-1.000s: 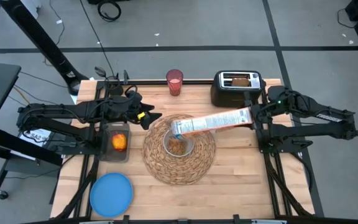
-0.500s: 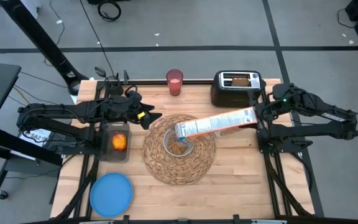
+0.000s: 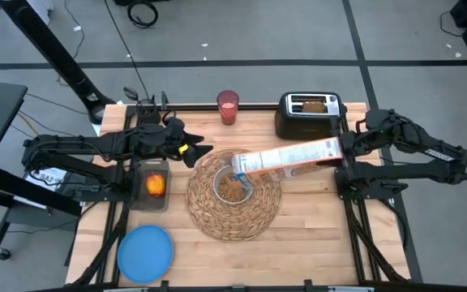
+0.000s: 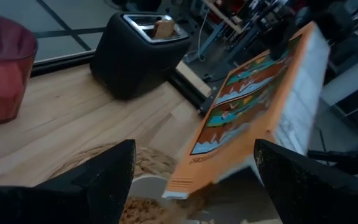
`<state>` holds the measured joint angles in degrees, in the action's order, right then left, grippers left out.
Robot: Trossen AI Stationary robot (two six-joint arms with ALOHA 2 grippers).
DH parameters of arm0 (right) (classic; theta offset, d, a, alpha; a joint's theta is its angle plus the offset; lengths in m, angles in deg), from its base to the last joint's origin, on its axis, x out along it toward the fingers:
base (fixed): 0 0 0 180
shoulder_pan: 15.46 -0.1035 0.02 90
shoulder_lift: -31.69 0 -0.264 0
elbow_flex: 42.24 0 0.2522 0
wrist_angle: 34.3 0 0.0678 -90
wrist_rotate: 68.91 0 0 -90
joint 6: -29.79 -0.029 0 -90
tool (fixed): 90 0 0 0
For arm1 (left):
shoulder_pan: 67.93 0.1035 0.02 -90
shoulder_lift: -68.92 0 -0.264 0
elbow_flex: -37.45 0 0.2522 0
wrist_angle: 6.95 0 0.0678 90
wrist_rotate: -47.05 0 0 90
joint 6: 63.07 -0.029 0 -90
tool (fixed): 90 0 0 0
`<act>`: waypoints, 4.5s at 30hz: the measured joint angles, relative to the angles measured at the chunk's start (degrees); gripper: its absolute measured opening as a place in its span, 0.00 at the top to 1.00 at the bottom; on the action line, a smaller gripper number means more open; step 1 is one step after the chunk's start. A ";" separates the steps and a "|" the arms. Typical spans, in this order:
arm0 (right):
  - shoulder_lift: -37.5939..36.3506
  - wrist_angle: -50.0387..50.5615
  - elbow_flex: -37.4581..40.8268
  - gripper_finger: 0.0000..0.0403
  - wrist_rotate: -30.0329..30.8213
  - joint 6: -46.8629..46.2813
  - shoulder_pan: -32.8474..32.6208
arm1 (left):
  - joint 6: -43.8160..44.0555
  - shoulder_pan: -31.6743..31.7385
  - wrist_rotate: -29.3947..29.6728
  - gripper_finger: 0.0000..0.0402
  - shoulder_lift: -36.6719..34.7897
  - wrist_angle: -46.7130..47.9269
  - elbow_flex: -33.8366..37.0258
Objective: Arrange a breakfast setting
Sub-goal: Pour the cereal into the white bowl
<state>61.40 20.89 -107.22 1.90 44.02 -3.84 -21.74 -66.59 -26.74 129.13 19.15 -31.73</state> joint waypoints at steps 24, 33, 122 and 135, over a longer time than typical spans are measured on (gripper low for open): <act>-20.05 -12.84 17.93 0.40 1.93 -11.60 0.06 | -2.66 0.17 2.36 0.17 -3.48 -19.19 -0.06; -25.58 -18.70 20.15 0.40 3.08 -14.58 0.02 | -8.99 0.20 3.84 0.18 -3.65 -30.62 -0.02; 31.78 -61.12 -10.67 0.02 10.86 -19.33 0.43 | -35.31 13.05 -23.58 0.47 10.85 -33.01 -21.47; 25.50 -47.60 -10.56 0.01 9.00 -18.96 1.16 | -39.53 10.95 -25.16 0.49 10.09 -15.00 -21.48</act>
<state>86.90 -26.71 -117.78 10.90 25.07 -2.69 -61.28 -55.64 -51.89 139.22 4.15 -53.21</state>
